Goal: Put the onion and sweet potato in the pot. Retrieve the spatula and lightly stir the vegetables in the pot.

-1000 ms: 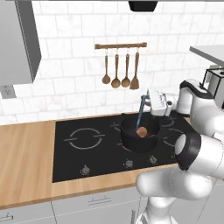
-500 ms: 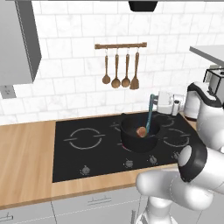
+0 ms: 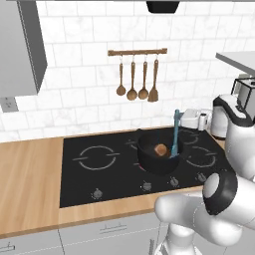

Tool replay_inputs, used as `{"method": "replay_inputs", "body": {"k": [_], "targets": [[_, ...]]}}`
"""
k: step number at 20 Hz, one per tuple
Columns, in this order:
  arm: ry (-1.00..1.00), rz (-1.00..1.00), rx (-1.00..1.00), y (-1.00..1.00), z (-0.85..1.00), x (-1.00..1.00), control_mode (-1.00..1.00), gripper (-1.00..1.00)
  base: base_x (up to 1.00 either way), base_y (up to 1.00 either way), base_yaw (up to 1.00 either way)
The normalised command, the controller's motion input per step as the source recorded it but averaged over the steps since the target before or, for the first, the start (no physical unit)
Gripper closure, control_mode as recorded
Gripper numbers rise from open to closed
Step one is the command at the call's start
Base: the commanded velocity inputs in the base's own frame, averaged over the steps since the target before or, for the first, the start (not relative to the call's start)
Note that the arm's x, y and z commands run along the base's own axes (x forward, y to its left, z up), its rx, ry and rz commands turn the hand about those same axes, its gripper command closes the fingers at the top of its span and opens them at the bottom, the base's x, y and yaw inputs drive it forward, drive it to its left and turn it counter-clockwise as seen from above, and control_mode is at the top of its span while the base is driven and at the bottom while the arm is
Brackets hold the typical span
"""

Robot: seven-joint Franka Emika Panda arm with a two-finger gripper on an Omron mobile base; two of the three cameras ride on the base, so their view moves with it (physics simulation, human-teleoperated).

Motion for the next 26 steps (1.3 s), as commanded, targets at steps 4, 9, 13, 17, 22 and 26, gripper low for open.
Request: {"method": "replay_inputs", "body": {"k": [4,9,13,17,22,26], "targets": [[0.16,-0.02,-0.05,0.0,-0.71,0.03,-1.0,1.0,0.0,0.0,0.0],[0.01,0.0,0.02,0.03,-0.5,0.42,-1.0,1.0,0.0,0.0,0.0],[-0.13,0.0,0.1,0.09,0.0,0.56,-1.0,1.0,0.0,0.0,0.0],[-0.2,0.01,0.12,0.15,-0.04,0.28,-1.0,1.0,0.0,0.0,0.0],[-0.23,0.02,0.12,0.18,-0.04,0.07,-1.0,1.0,0.0,0.0,0.0],[-0.4,-0.01,-0.07,-0.02,0.29,-0.04,-1.0,1.0,0.0,0.0,0.0]]}}
